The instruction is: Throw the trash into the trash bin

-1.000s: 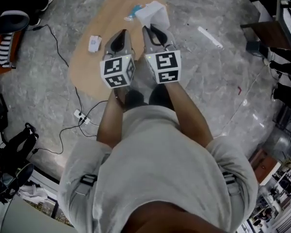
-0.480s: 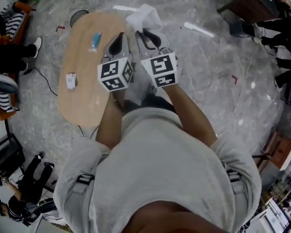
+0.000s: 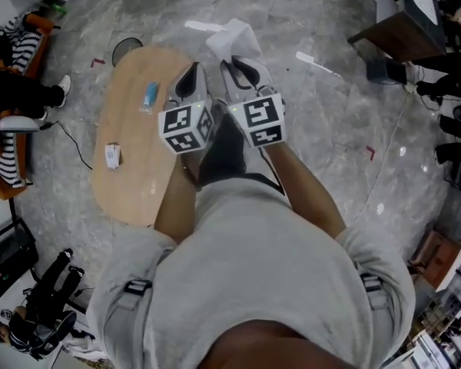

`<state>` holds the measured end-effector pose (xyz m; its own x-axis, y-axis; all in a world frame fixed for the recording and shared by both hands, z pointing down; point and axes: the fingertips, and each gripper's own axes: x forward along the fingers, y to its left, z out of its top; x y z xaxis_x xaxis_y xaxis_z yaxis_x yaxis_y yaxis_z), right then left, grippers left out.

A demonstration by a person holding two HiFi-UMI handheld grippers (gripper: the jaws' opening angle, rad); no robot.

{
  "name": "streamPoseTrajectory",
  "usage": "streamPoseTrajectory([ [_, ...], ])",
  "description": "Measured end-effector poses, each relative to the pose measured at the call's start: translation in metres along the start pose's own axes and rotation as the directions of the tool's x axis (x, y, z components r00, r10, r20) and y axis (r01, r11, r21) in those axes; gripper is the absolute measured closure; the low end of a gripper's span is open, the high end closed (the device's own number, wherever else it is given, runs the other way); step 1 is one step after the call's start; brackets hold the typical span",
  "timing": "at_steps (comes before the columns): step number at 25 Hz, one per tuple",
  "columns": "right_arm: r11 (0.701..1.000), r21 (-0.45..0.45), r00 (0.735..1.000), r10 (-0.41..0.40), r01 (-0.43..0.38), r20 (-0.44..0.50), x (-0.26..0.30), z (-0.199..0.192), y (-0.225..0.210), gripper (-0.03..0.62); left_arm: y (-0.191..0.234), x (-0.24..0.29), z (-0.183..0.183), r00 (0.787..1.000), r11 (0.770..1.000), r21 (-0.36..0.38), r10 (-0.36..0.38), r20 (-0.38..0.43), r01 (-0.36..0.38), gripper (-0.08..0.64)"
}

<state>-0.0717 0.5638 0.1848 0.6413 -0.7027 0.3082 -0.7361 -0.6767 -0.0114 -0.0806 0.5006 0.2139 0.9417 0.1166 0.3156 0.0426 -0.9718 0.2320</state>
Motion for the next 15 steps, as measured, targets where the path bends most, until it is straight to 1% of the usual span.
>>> streamPoseTrajectory([
  [4,0.998,-0.05,0.999,0.044,-0.044,-0.011,0.063,0.012,-0.035,0.54,0.025,0.062,0.014,0.999,0.999,-0.008,0.048,0.019,-0.048,0.541],
  [8,0.988,-0.085,0.991,0.123,-0.127,-0.052,0.147,0.038,-0.054,0.54,0.08,0.118,0.045,0.991,0.99,-0.073,0.125,0.036,-0.122,0.541],
  [10,0.977,-0.111,0.982,0.177,-0.183,-0.059,0.185,0.055,-0.056,0.54,0.103,0.14,0.064,0.987,0.984,-0.089,0.157,0.047,-0.152,0.541],
  [13,0.957,-0.153,0.969,0.241,-0.245,-0.048,0.226,0.081,-0.059,0.54,0.128,0.168,0.085,0.978,0.976,-0.091,0.2,0.049,-0.195,0.541],
  [15,0.943,-0.164,0.957,0.286,-0.29,-0.049,0.25,0.093,-0.056,0.54,0.147,0.176,0.097,0.966,0.964,-0.107,0.249,0.062,-0.242,0.541],
])
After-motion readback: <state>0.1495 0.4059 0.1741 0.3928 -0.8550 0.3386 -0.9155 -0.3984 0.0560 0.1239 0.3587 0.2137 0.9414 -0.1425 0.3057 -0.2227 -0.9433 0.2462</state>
